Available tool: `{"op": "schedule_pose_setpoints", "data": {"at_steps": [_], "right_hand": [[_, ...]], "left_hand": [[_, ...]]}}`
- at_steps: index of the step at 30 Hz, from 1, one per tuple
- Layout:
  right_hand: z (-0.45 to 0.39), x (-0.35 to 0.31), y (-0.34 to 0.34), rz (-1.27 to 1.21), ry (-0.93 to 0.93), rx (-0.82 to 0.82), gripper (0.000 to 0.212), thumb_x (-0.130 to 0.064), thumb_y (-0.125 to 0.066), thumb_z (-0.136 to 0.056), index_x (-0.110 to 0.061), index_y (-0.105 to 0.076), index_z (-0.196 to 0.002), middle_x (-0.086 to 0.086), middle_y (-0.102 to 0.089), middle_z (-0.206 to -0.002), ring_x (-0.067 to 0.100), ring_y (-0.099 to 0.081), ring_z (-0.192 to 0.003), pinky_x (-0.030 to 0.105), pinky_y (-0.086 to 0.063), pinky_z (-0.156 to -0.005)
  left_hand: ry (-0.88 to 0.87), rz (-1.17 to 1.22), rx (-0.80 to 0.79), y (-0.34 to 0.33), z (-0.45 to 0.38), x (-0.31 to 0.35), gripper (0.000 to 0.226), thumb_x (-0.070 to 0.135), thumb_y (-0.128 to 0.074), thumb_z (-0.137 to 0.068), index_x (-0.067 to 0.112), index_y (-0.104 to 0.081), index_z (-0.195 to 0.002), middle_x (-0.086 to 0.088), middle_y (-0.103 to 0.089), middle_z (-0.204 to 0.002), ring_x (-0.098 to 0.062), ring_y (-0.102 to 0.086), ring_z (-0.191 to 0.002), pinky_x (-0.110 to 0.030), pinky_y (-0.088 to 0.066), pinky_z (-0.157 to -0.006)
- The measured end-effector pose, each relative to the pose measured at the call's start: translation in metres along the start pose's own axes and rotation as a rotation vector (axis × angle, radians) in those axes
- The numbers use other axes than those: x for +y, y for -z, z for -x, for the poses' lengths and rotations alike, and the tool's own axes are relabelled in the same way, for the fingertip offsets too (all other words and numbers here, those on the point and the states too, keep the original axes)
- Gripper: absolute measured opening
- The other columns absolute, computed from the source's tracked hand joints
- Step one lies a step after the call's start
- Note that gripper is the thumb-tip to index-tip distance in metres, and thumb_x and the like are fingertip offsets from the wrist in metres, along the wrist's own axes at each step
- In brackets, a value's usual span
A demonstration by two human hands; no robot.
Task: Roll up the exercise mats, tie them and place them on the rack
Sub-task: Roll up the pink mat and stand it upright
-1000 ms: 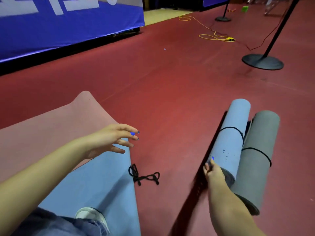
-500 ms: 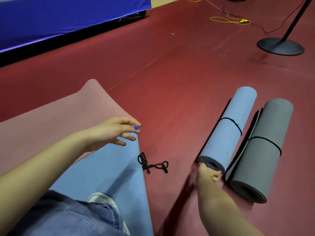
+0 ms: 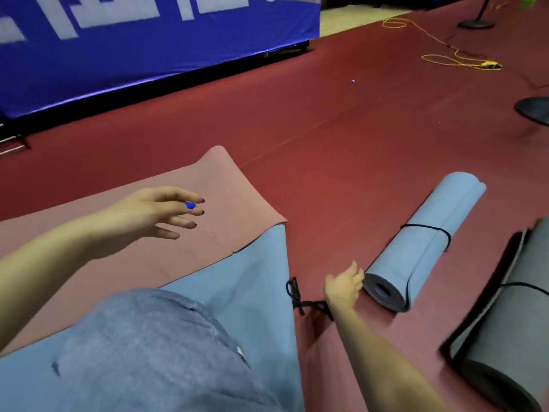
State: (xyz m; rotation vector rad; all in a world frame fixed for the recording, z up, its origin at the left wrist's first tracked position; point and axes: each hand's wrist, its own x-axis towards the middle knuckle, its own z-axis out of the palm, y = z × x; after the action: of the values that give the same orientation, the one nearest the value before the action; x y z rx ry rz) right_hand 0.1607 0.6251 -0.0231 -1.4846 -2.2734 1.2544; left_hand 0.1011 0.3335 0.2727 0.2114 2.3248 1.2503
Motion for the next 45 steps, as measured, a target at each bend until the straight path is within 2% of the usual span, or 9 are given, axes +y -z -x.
{"op": "schedule_pose_setpoints", "data": {"at_steps": [6,11,16,21,25,30,38,41,45], "right_hand": [[0.033,-0.1,-0.048,-0.037,0.273,-0.271,0.066,-0.01,-0.053,-0.087,-0.011,-0.026,-0.147,0.017,-0.032,-0.142,0.037,-0.04,-0.125,0.043,-0.039,-0.099],[0.076,-0.164,-0.083,0.075,0.545,-0.457,0.049,-0.009,-0.053,-0.089,-0.013,-0.043,-0.136,0.012,-0.038,-0.134,0.027,-0.055,-0.093,0.024,-0.037,-0.068],[0.117,-0.206,-0.119,0.105,0.664,-0.735,0.038,-0.005,-0.057,-0.087,-0.01,-0.058,-0.124,0.015,-0.054,-0.13,0.026,-0.054,-0.114,0.032,-0.045,-0.092],[0.139,-0.217,-0.15,0.129,0.684,-0.888,0.032,-0.003,-0.06,-0.086,-0.009,-0.062,-0.117,0.013,-0.059,-0.12,0.022,-0.054,-0.11,0.029,-0.045,-0.087],[0.134,-0.209,-0.17,0.096,0.527,-0.951,0.028,-0.004,-0.054,-0.09,-0.011,-0.06,-0.117,0.007,-0.058,-0.107,0.016,-0.05,-0.089,0.022,-0.038,-0.063],[0.103,-0.181,-0.202,-0.001,0.2,-0.897,0.023,-0.009,-0.055,-0.091,-0.017,-0.058,-0.113,0.006,-0.058,-0.111,0.022,-0.05,-0.097,0.033,-0.045,-0.077],[0.047,-0.143,-0.233,-0.282,-0.351,-0.854,0.025,-0.022,-0.058,-0.092,-0.013,-0.051,-0.114,0.006,-0.04,-0.123,0.028,-0.048,-0.101,0.043,-0.046,-0.085],[0.028,-0.13,-0.239,-0.468,-0.574,-0.815,0.022,-0.026,-0.059,-0.089,-0.016,-0.044,-0.103,0.005,-0.037,-0.082,0.022,-0.035,-0.062,0.04,-0.043,-0.075],[0.003,-0.119,-0.246,-0.682,-0.683,-0.708,0.036,-0.018,-0.064,-0.082,-0.02,-0.03,-0.069,0.0,-0.019,-0.064,0.021,-0.023,-0.056,0.032,-0.041,-0.061]], "left_hand": [[0.11,0.053,0.155,0.061,0.049,-0.071,0.102,0.071,-0.083,-0.017,0.025,-0.067,-0.107,0.008,-0.073,-0.102,-0.012,-0.07,-0.093,-0.037,-0.051,-0.082],[0.254,0.114,0.242,0.077,0.066,-0.137,0.015,0.021,-0.061,-0.093,0.021,-0.065,-0.108,-0.003,-0.071,-0.111,-0.02,-0.067,-0.098,-0.044,-0.048,-0.093],[0.238,-0.026,0.179,0.086,0.065,-0.148,0.015,0.019,-0.051,-0.098,0.024,-0.06,-0.109,0.003,-0.068,-0.109,-0.015,-0.065,-0.096,-0.031,-0.047,-0.083],[0.168,-0.088,0.18,0.093,0.065,-0.149,0.017,0.016,-0.052,-0.098,0.018,-0.06,-0.112,-0.01,-0.065,-0.112,-0.013,-0.063,-0.084,-0.022,-0.041,-0.068],[0.125,-0.083,0.195,0.102,0.064,-0.156,0.015,0.017,-0.053,-0.097,0.023,-0.061,-0.108,-0.01,-0.065,-0.109,-0.012,-0.063,-0.082,-0.024,-0.044,-0.071],[0.106,-0.063,0.151,0.104,0.049,-0.166,0.014,0.021,-0.055,-0.096,0.031,-0.062,-0.103,0.003,-0.063,-0.093,-0.008,-0.064,-0.082,-0.021,-0.045,-0.072],[0.321,0.059,0.16,0.117,0.033,-0.201,0.014,0.02,-0.055,-0.096,0.026,-0.062,-0.107,0.002,-0.069,-0.101,-0.006,-0.066,-0.08,-0.019,-0.048,-0.071],[0.401,0.151,0.21,0.125,0.034,-0.215,0.013,0.021,-0.056,-0.096,0.026,-0.064,-0.104,0.005,-0.073,-0.094,-0.008,-0.068,-0.079,-0.026,-0.052,-0.074],[0.48,0.133,0.215,0.128,0.026,-0.229,0.012,0.022,-0.056,-0.095,0.027,-0.064,-0.103,0.008,-0.073,-0.091,-0.008,-0.069,-0.079,-0.025,-0.053,-0.073]]}}
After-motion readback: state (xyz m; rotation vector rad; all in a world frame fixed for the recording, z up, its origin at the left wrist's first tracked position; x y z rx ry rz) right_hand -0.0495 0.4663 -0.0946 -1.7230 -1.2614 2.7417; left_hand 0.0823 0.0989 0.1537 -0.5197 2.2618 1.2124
